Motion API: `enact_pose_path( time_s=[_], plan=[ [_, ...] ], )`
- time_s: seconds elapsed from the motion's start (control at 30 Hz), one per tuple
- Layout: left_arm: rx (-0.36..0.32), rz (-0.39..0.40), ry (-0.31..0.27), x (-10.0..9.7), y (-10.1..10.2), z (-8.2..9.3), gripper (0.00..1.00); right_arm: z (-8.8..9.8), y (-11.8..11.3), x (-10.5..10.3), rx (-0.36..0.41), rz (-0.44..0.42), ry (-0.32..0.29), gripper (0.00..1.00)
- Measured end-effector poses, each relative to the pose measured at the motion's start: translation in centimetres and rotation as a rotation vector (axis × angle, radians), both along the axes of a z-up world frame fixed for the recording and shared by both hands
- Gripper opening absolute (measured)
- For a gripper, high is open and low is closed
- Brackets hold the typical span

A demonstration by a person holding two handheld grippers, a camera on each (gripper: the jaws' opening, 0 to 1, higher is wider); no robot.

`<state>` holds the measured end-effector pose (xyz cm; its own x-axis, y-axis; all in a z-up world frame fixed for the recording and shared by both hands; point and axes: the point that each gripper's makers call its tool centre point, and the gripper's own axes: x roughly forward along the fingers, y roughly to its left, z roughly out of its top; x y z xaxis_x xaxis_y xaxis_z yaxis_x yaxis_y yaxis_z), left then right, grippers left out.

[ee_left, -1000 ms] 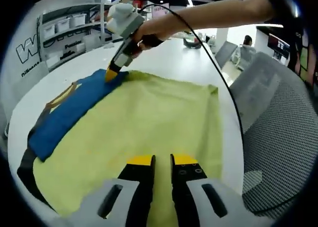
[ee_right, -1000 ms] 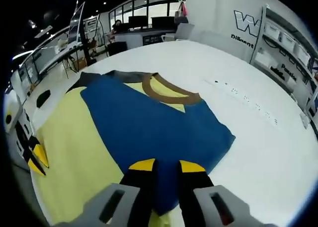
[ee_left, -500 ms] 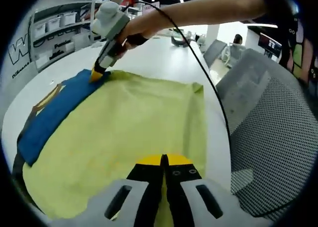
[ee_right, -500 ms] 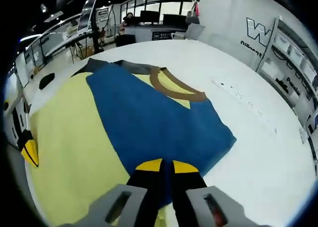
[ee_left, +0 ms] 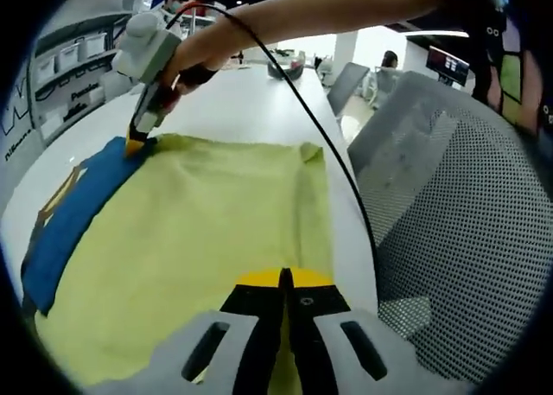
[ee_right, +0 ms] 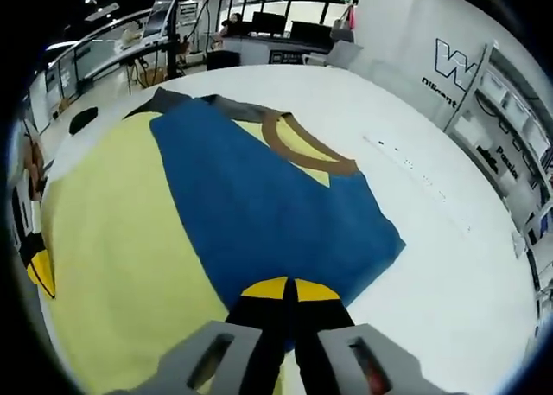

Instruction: Fold the garment on the visible template until the final outline fits inside the template.

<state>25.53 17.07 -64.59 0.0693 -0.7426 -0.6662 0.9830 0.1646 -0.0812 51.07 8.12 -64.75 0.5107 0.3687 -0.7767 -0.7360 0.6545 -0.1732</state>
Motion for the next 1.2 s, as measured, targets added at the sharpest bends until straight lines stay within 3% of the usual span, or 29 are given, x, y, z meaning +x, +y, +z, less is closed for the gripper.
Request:
enact_pose_path(
  time_s=[0.23,0.3,0.5,0.57,0.63,0.8,0.87,0.9,0.97,1.2],
  plan=[
    [-0.007,-0.018,0.003,-0.5,-1.0,-0.1,0.0,0.2,-0.8,-0.9,0.008,-0.008,0.001,0.0],
    [-0.002,-0.042,-0.019,-0.8,-1.3,-0.1,0.0,0.3,-1.4,-1.4,0.007,-0.019,0.007,0.0],
    [-0.02,-0.038,0.011,-1.5,-2.6,-0.1,0.0,0.3,-2.2,-1.8,0.027,-0.018,0.019,0.0],
    [-0.015,-0.055,-0.004,-1.7,-3.0,0.0,0.0,0.3,-2.1,-1.9,0.033,-0.035,0.026,0.0],
    [0.007,-0.108,-0.069,-1.8,-3.1,0.1,0.0,0.3,-2.1,-2.0,0.082,-0.093,0.04,0.0],
    [-0.015,-0.039,0.01,-1.7,-2.9,0.1,0.0,0.4,-2.3,-2.1,0.073,-0.086,0.035,0.0],
    [-0.013,-0.03,0.016,-1.7,-2.8,0.1,0.0,0.4,-2.4,-2.2,0.072,-0.091,0.035,0.0],
    [-0.005,-0.048,-0.004,-1.9,-2.6,0.2,0.0,1.4,-2.5,-2.3,0.104,-0.12,0.008,0.02],
    [-0.029,-0.121,-0.043,-2.7,-2.4,1.0,0.0,2.0,-2.9,-2.8,0.109,-0.135,0.013,0.09],
    [0.027,-0.143,-0.056,-3.9,-0.9,1.1,0.0,3.7,-3.3,-5.7,0.149,-0.136,0.012,0.12]
  ],
)
